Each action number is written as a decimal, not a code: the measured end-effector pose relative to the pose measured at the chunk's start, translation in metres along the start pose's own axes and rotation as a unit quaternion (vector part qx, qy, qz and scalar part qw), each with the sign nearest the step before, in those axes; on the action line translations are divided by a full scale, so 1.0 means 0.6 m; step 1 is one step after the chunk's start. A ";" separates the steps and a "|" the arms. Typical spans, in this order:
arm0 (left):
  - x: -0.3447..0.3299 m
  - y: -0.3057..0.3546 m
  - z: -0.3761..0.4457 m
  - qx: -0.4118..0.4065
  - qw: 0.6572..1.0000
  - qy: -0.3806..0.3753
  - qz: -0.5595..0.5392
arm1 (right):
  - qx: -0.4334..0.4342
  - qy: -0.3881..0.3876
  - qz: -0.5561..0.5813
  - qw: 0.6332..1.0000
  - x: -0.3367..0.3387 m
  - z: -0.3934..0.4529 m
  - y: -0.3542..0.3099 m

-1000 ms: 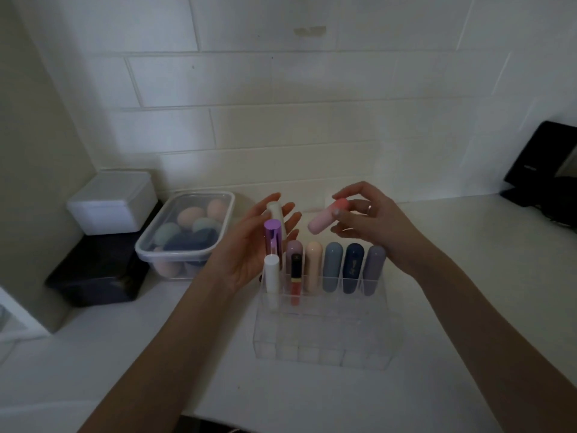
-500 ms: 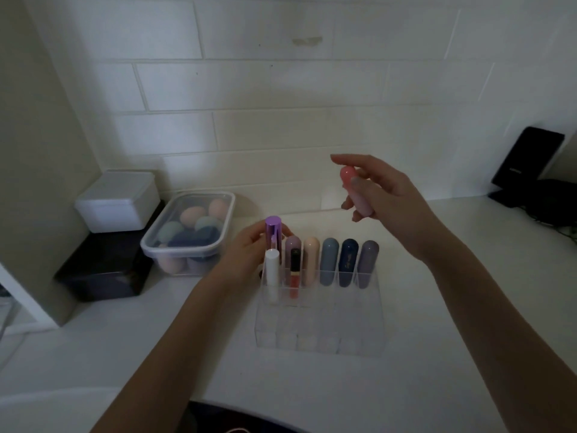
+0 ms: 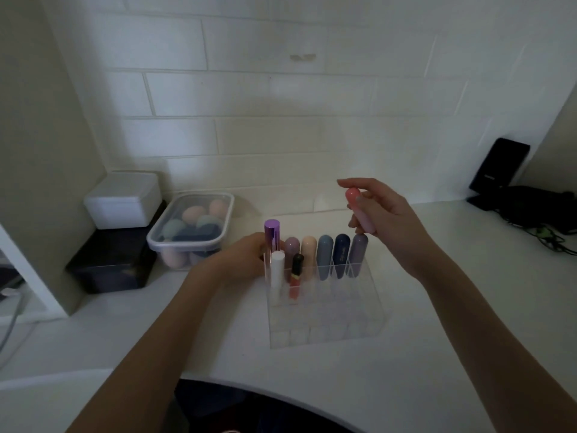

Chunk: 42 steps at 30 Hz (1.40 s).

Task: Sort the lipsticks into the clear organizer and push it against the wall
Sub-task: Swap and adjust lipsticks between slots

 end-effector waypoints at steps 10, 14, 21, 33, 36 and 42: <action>0.007 0.034 -0.021 -0.032 0.998 0.048 -0.033 | 0.004 0.011 0.003 1.000 -0.004 -0.008 -0.008; 0.020 0.005 -0.026 -0.006 0.995 0.079 -0.055 | -0.001 0.013 -0.004 1.000 -0.001 -0.008 -0.005; 0.043 -0.006 -0.052 0.000 0.947 0.134 -0.293 | 0.007 0.063 0.013 0.998 0.014 -0.003 -0.011; 0.126 0.076 -0.106 -0.091 0.827 0.228 -0.507 | 0.082 0.008 -0.038 0.996 -0.033 0.012 -0.072; 0.149 0.104 -0.125 -0.104 0.858 0.286 -0.413 | 0.101 -0.018 -0.044 0.994 -0.060 0.018 -0.097; 0.161 0.128 -0.144 -0.124 0.866 0.316 -0.367 | 0.090 -0.033 -0.037 0.995 -0.072 0.016 -0.103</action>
Point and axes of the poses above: each hand's wrist, its own z-axis towards the middle knuckle, its own x-axis out of the back of the hand, y = z × x, the point moved 10 cm from there along z, towards the middle knuckle, and after that the axes turned 6 degrees about x, right-handed, at the moved point
